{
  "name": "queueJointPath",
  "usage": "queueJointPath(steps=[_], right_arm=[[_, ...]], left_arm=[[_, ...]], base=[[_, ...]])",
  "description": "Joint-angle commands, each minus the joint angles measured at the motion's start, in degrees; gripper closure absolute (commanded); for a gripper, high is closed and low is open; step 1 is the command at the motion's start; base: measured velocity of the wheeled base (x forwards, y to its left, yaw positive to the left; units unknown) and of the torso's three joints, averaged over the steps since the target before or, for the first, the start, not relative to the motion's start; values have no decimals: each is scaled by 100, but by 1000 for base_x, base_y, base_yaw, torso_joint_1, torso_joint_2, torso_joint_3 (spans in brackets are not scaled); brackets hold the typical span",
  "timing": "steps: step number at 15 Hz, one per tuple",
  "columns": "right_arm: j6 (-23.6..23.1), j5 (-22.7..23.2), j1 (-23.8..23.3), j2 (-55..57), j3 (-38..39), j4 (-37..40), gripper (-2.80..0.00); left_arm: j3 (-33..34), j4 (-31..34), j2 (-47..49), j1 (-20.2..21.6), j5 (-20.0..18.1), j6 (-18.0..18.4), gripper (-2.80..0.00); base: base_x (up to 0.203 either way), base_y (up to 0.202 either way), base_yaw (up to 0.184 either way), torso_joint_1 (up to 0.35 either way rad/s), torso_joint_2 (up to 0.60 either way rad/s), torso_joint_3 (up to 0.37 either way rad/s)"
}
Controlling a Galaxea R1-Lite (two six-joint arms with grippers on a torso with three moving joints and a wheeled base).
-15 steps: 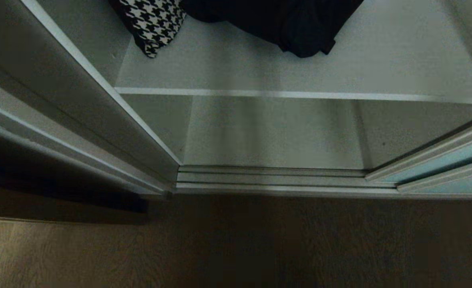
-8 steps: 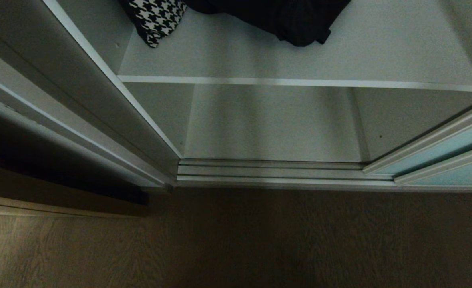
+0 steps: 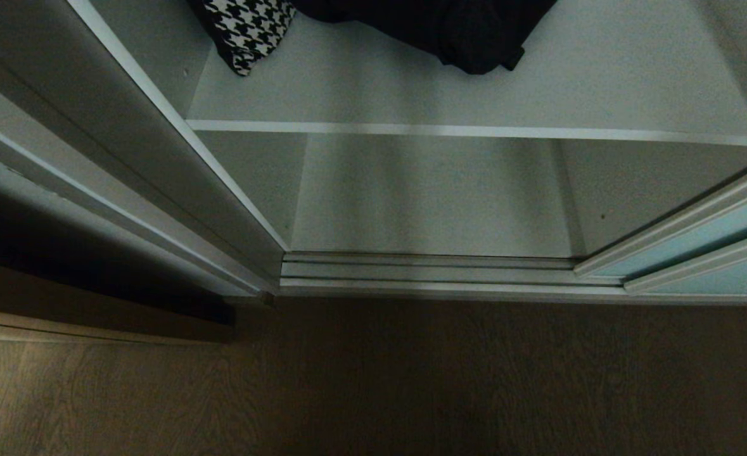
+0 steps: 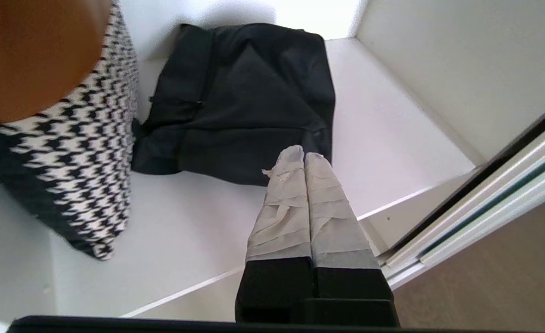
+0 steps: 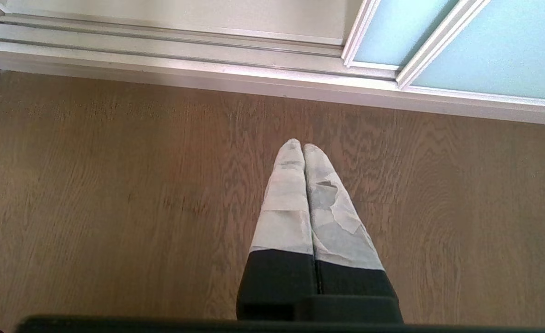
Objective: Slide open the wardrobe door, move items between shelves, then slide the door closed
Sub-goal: Place the bag on the higher shelf
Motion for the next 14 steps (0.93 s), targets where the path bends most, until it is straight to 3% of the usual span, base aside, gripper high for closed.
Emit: queueJointPath(steps=[1, 4, 8, 9, 14], right_arm=[[-2, 2, 2, -20, 0, 0, 0], [-2, 2, 2, -20, 0, 0, 0], [-2, 2, 2, -20, 0, 0, 0], [-2, 2, 2, -20, 0, 0, 0], [-2, 2, 2, -20, 0, 0, 0]], left_arm=[[79, -11, -165, 32, 26, 29, 0], [95, -39, -361, 458, 52, 175, 0], [81, -43, -376, 545, 49, 206, 0], [83, -47, -395, 791, 41, 202, 0], [251, -13, -700, 2950, -5, 154, 0]], base=[[0, 0, 0, 0, 0, 0], [0, 0, 0, 0, 0, 0], [0, 0, 0, 0, 0, 0], [0, 0, 0, 0, 0, 0], [0, 0, 0, 0, 0, 0]])
